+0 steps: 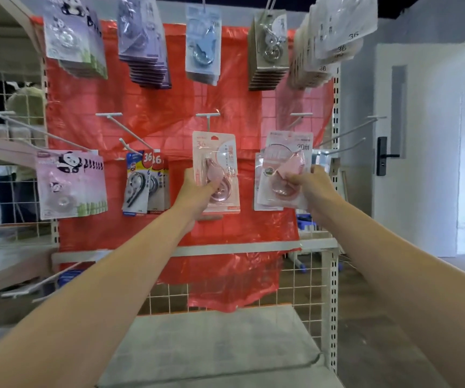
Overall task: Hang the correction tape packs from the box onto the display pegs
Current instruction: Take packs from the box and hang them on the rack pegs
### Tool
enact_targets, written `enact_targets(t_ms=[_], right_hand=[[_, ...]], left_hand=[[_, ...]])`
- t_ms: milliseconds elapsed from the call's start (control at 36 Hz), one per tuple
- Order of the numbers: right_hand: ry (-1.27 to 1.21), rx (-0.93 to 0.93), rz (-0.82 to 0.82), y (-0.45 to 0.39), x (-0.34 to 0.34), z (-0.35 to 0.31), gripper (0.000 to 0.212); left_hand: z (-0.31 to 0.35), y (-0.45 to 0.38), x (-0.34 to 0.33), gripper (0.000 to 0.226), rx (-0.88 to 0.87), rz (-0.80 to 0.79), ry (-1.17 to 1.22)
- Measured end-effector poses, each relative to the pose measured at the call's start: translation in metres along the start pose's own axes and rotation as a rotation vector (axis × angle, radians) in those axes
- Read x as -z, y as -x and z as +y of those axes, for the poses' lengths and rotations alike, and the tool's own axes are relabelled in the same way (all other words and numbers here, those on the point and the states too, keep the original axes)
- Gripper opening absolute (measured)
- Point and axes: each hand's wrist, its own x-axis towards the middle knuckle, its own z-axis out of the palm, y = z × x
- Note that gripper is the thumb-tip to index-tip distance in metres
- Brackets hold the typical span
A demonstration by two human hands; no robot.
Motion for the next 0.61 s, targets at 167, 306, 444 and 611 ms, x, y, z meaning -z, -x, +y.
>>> enact_targets(t_ms=[167, 306, 444, 611], right_hand=[[0.012, 0.005, 0.024, 0.001, 0.006, 0.003, 0.035], [0.065, 0.01, 0.024, 0.001, 0.013, 0.005, 0.023], [0.121, -0.017, -0.026, -0.003, 0.011, 0.002, 0.018], [0.134, -0.036, -0.049, -0.001, 0.007, 0.006, 0.014]], left_hand=[[-0.001, 0.005, 0.001, 0.042, 0.017, 0.009, -0.015], [-0.004, 0.004, 0.004, 0.039, 0.048, 0.013, -0.008], [-0.004, 0.0, 0.006, 0.037, 0.069, 0.005, 0.011], [-0.011, -0.004, 0.01, 0.04, 0.08, 0.024, 0.017]])
